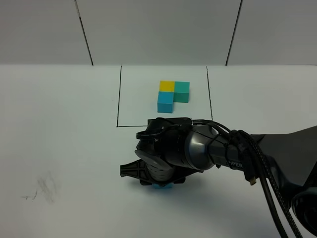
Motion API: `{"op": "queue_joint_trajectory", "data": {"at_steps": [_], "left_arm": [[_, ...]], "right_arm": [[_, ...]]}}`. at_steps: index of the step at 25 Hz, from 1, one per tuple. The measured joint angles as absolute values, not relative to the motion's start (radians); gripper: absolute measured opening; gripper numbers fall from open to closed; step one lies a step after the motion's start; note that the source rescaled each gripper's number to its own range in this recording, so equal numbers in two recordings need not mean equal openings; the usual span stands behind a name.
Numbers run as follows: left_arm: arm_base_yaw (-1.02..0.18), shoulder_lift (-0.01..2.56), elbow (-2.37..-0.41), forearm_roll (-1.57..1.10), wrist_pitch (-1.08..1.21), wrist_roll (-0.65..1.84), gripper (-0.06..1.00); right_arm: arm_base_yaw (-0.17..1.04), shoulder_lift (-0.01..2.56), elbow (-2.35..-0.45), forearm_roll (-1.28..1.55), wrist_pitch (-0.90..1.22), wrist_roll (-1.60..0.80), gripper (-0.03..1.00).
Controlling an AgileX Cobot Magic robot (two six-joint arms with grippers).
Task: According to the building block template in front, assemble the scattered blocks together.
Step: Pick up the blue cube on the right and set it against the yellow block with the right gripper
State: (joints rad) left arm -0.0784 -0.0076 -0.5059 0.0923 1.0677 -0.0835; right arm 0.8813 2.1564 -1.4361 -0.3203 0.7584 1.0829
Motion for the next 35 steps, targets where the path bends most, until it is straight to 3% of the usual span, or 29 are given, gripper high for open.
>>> {"op": "queue_joint_trajectory", "data": {"at_steps": [32,34,35], "left_arm": [[-0.078,-0.008,-0.506,0.092,1.068,-0.084,0.52],[-0.078,-0.008,-0.506,0.092,1.068,-0.084,0.52],[-0.078,-0.008,-0.506,0.092,1.068,-0.084,0.52]], "right_arm": [[0.871,2.156,-1.439,-0.231,0.752,1.008,0.02],[0.871,2.157,-1.439,-0.223,0.742,1.008,0.11],[0.871,2.161,-1.439,-0.22,0.74,1.006,0.22]]}}
